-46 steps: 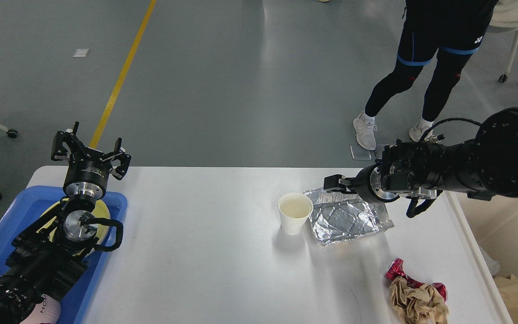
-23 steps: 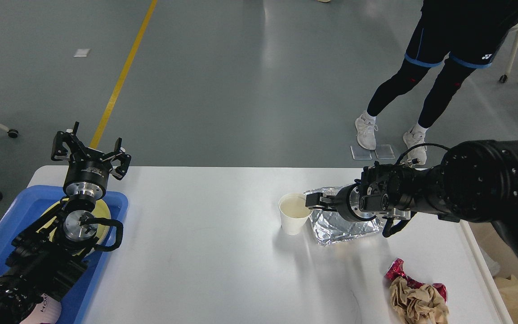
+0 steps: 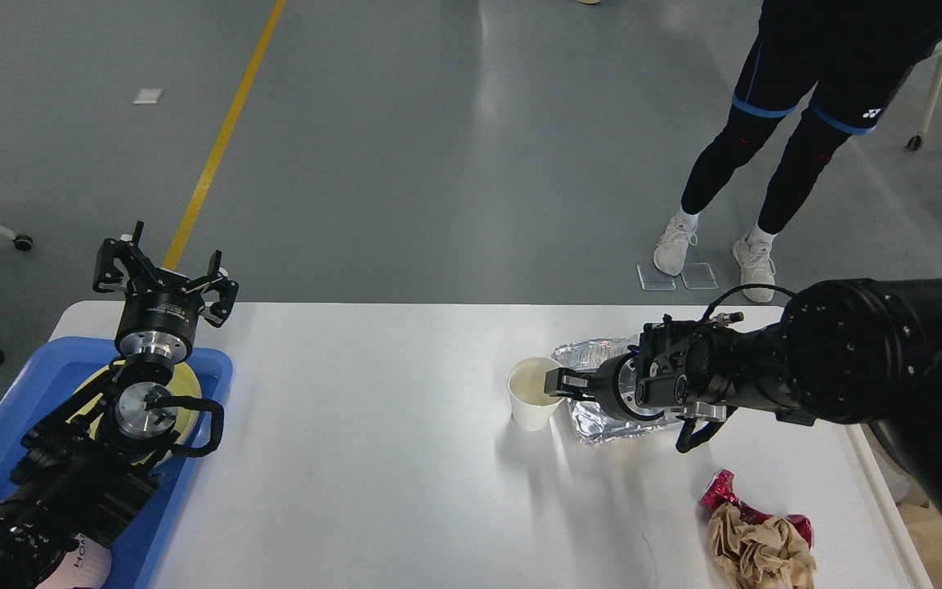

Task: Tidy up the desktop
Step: 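Grasp the paper cup with the right gripper and lift it, then carry the paper cup over the white bin and release it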

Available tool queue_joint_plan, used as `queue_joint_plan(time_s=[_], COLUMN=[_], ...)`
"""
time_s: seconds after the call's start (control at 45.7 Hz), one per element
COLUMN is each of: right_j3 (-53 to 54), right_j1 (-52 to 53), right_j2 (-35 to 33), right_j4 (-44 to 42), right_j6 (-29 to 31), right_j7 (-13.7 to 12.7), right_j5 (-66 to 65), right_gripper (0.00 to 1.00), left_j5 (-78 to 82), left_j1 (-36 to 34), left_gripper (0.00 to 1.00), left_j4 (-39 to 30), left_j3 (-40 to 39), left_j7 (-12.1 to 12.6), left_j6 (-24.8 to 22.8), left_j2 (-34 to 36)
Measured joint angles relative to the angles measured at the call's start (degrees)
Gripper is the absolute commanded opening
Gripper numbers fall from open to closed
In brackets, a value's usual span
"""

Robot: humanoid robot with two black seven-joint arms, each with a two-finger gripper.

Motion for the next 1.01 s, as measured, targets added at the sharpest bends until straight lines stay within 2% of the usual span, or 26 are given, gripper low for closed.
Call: queue_joint_plan(time_s=[0.262,0.394,0.525,0.678,0.809,0.94,1.006], right_j3=[0.1,0.1,0.2,-0.1,-0.4,-0.8,-0.9], right_j1=[0.9,3.4,12.1,29.0,43.3,53.3,56.2], right_j2=[-0.3,-1.0,-4.1,-9.5,-15.6,-18.8,-19.4], right_j4=[1.5,5.8,16.0,32.7,42.9,44.8,44.9], right_j6=[-1.5,-1.6,-1.5,-0.2,6.3,15.9,18.6], right_j7=[-0.9,-1.0,-0.6,-0.1,0.1,0.1,0.1], right_j5=[0.0,0.0,-0.3,-0.8,-2.1,-2.5,-2.5], right_gripper=[0.0,0.0,0.0,0.0,0.0,0.0,0.0], left_j5=[0.0,0.0,0.0,0.0,0.0,0.1,0.1], left_j1=[0.0,0.0,0.0,0.0,0.1,0.1,0.1], left_gripper=[1.0,1.0,1.0,1.0,1.0,1.0,1.0], left_j4=[0.0,0.0,0.0,0.0,0.0,0.0,0.0], left_j3=[0.0,0.0,0.0,-0.1,-0.1,-0.1,-0.1], left_j7=[0.0,0.0,0.0,0.0,0.0,0.0,0.0], left_j6=[0.0,0.0,0.1,0.1,0.1,0.1,0.1], left_j2=[0.0,0.0,0.0,0.1,0.2,0.3,0.3])
